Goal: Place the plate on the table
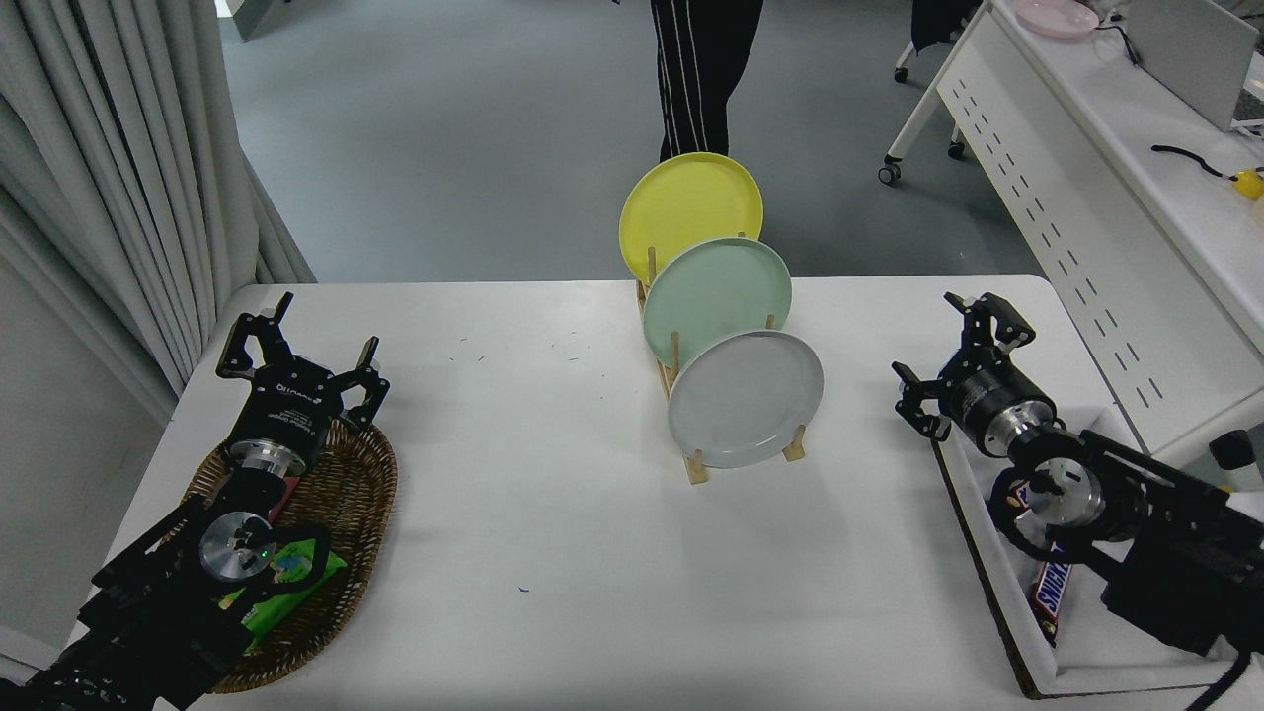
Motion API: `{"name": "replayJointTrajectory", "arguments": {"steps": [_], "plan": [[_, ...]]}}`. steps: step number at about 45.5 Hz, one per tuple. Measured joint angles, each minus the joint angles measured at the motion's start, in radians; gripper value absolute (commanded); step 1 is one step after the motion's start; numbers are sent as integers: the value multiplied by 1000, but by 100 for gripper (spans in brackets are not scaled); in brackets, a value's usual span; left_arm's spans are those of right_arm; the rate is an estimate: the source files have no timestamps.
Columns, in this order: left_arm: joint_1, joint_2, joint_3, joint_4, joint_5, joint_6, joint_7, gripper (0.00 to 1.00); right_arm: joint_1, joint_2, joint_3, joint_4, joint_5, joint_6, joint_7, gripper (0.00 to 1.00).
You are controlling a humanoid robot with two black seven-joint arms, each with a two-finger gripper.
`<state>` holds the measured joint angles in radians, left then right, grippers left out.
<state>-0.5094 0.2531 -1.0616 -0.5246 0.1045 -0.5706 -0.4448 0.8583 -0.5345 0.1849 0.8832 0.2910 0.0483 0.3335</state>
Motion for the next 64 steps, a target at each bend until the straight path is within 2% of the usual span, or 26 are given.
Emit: {"name": "replayJointTrajectory", "arguments": {"steps": [10,21,26,43,64], "plan": [[0,0,0,0,0,0,0,100,140,-101,-237,180,99,-1,-2,100],[0,0,0,0,0,0,0,100,245,-131,-376,267,199,-9,-33,100],[0,0,0,0,0,0,0,100,289,-115,-405,284,226,-16,-104,100],[0,0,0,0,0,0,0,100,355,-12,-386,252,234,-123,-243,100],[0,0,0,0,0,0,0,100,353,148,-285,119,223,-240,-360,100]]}}
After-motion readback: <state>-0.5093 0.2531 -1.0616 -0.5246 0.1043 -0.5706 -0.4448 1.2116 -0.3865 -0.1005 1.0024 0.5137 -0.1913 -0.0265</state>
